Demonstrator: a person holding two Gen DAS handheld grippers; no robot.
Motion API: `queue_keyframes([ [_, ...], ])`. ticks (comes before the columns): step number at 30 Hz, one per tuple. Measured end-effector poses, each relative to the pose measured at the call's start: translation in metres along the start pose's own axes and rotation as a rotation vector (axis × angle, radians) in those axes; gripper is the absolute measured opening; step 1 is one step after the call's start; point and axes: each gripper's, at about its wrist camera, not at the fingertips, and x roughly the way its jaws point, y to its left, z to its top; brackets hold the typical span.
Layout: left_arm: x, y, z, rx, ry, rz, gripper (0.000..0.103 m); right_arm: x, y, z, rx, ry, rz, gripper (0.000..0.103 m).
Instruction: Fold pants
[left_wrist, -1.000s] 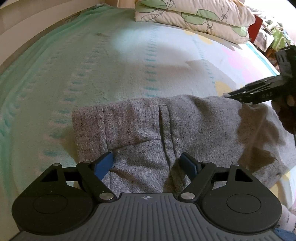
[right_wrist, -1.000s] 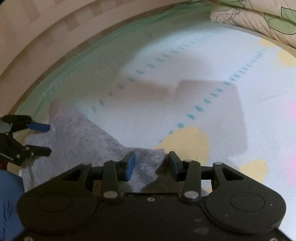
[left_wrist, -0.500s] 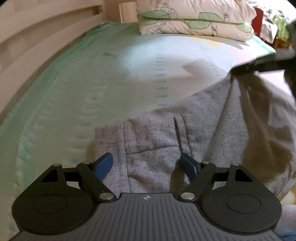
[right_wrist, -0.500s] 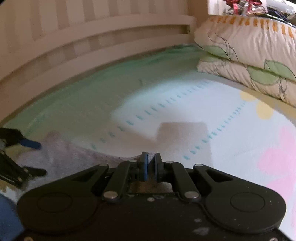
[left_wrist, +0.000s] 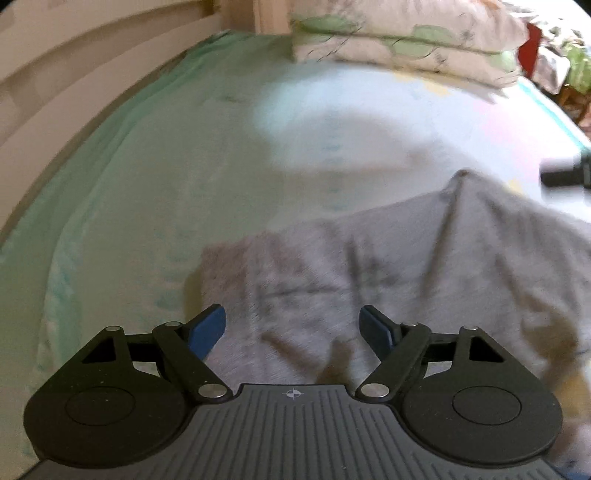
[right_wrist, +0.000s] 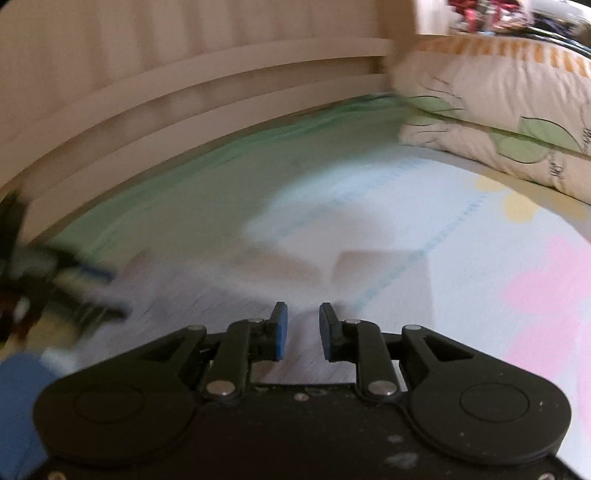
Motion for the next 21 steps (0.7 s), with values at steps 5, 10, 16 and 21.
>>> queue_keyframes([
  [5,-0.026,-0.035,0.018,0.044,-0.019,-0.055,0.079,0.001,0.045,-0.061,-0.019,0.157,0.079,0.022],
  [10,-0.034,-0.082,0.023,0.079,-0.009,-0.143,0.079,0.006,0.097,-0.111,-0.136,0.248,0.099,0.018],
  [16,-0.021,-0.126,0.019,0.11,0.049,-0.208,0.079,-0.015,0.101,-0.105,-0.128,0.146,-0.035,0.02],
  [21,-0.01,-0.125,0.018,0.012,0.097,-0.199,0.079,-0.005,0.111,-0.103,-0.193,0.129,-0.04,0.02],
])
